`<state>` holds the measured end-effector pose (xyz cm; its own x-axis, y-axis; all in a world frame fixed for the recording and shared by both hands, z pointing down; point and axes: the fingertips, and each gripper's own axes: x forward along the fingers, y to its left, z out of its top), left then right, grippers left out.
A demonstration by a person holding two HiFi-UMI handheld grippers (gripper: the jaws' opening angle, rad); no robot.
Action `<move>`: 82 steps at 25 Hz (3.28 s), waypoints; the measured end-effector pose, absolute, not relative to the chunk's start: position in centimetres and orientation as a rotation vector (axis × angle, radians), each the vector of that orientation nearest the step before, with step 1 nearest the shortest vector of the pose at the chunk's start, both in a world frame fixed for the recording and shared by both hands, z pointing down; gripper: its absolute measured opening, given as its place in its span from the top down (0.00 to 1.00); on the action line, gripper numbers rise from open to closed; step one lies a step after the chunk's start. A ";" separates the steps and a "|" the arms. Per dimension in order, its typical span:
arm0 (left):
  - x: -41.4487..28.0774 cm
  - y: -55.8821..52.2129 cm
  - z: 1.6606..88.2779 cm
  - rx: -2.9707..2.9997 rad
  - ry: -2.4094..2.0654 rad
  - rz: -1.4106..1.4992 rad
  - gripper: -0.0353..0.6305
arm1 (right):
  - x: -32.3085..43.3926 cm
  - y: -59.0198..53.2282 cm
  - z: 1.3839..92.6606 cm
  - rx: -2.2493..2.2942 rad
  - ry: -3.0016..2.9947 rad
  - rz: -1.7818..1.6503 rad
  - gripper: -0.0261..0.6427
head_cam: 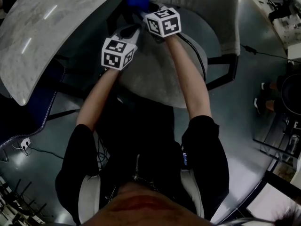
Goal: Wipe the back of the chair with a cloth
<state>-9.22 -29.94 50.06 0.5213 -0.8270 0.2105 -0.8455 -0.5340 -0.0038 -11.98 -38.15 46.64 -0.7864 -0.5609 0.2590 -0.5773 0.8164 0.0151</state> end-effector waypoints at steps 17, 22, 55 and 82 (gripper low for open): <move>-8.5 -30.9 50.4 2.660 -1.417 0.272 0.93 | -6.1 -44.0 46.2 1.294 -2.618 0.266 0.74; -8.2 -30.9 50.4 2.667 -1.402 0.265 0.93 | -2.1 -45.8 46.2 1.537 -2.521 0.353 0.74; -3.5 -30.0 49.5 2.782 -1.243 0.278 0.93 | 19.8 -42.1 46.2 2.470 -1.938 0.515 0.74; -3.2 -29.8 49.8 2.775 -1.231 0.238 0.93 | 9.3 -36.6 44.8 1.887 -2.421 -0.043 0.75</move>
<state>-3.22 -29.82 49.85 0.6619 -0.7274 0.1811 -0.7425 -0.6694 0.0253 9.27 -36.64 44.77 -0.2428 -0.9693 0.0394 -0.9673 0.2449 0.0658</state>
